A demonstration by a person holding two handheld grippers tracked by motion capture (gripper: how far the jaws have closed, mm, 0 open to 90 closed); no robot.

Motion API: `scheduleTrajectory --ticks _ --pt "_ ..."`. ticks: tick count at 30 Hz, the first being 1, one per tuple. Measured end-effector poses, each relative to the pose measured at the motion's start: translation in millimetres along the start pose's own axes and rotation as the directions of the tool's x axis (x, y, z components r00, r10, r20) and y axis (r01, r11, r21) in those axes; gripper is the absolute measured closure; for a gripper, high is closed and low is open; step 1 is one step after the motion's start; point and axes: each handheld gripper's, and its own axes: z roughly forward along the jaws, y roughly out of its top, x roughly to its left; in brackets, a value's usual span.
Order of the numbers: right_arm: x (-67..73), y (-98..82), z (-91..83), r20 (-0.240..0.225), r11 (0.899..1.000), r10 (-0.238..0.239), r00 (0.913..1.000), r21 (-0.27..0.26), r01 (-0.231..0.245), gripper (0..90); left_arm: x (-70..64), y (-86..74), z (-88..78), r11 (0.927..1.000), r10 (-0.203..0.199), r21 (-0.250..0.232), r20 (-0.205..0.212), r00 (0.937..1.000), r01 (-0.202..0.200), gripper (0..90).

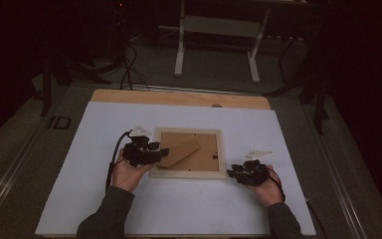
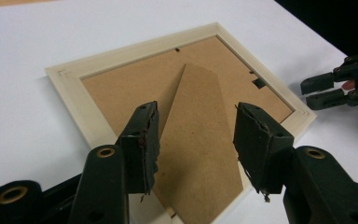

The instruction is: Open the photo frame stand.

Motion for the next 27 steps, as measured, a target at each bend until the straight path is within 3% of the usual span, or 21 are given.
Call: scheduleTrajectory --ticks 3,7,12,20,24,27 --pt "-0.1 0.2 0.3 -0.001 1.0 -0.003 1.0 -0.002 0.003 65.2 0.0 2.7 6.7 0.9997 0.009 0.024 0.003 1.0 -0.009 46.7" --pt "-0.3 0.1 0.9 -0.002 1.0 -0.003 1.0 0.002 0.003 65.1 0.9 7.4 15.1 0.999 0.003 0.045 0.036 0.9993 -0.005 40.6" --pt "-0.1 0.3 1.5 -0.005 1.0 -0.006 1.0 0.005 0.006 65.1 0.9 11.8 26.8 0.996 0.02 0.086 0.065 0.9977 -0.026 36.1" --pt "1.1 1.2 2.8 -0.012 1.0 -0.011 0.9999 0.005 0.011 65.1 1.8 12.8 41.4 0.9857 0.049 0.16 0.036 0.9982 -0.054 36.6" --pt "0.4 0.9 2.7 -0.014 1.0 -0.01 0.9999 0.005 0.01 65.1 2.4 13.4 45.5 0.9821 0.056 0.178 0.041 0.9976 -0.063 38.0" --pt "1.1 1.0 3.5 -0.01 1.0 -0.014 0.9998 0.007 0.014 65.2 2.3 14.4 48.2 0.9785 0.067 0.193 0.034 0.9971 -0.073 34.1"
